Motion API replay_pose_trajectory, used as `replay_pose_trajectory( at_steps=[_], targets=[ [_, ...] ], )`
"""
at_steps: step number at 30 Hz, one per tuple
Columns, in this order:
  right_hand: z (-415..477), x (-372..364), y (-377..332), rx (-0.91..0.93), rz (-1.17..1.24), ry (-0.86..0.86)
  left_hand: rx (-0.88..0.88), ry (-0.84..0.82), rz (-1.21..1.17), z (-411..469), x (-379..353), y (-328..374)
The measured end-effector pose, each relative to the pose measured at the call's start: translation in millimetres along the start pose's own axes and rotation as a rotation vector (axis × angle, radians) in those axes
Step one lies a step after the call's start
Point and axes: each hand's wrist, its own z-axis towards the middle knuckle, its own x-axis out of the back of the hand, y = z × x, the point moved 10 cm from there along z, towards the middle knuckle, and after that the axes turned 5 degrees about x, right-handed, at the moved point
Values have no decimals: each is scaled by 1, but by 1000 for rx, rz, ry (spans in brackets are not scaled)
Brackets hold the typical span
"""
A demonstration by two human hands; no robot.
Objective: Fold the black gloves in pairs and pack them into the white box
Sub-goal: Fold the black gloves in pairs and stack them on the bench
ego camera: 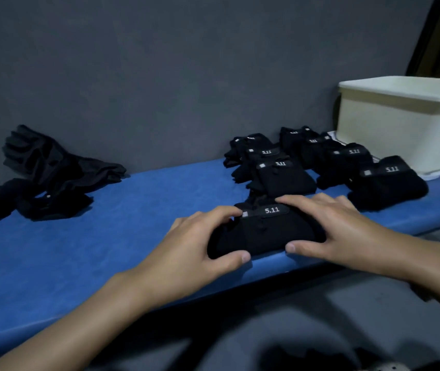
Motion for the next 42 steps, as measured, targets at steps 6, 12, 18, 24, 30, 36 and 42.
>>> replay_pose_trajectory(
  at_steps=[6, 12, 18, 24, 30, 36, 42],
  targets=[
    [-18, 24, 32, -50, 3, 93, -35, 20, 80, 27, -24, 34],
    [-24, 37, 43, -55, -139, 146, -48, 70, 147, 40, -30, 43],
    [-22, 41, 52, -88, -222, 207, -14, 103, 220, 48, -33, 39],
    [-16, 40, 53, -104, -262, 224, 11, 100, 263, 49, -33, 37],
    [-18, 44, 53, -111, -177, 259, 6, 98, 216, 48, -30, 41],
    [-17, 50, 43, -84, -129, 298, -29, 151, 152, 44, -17, 50],
    [1, 61, 20, -7, -109, 309, 11, 167, 141, 36, 11, 46]
  ],
)
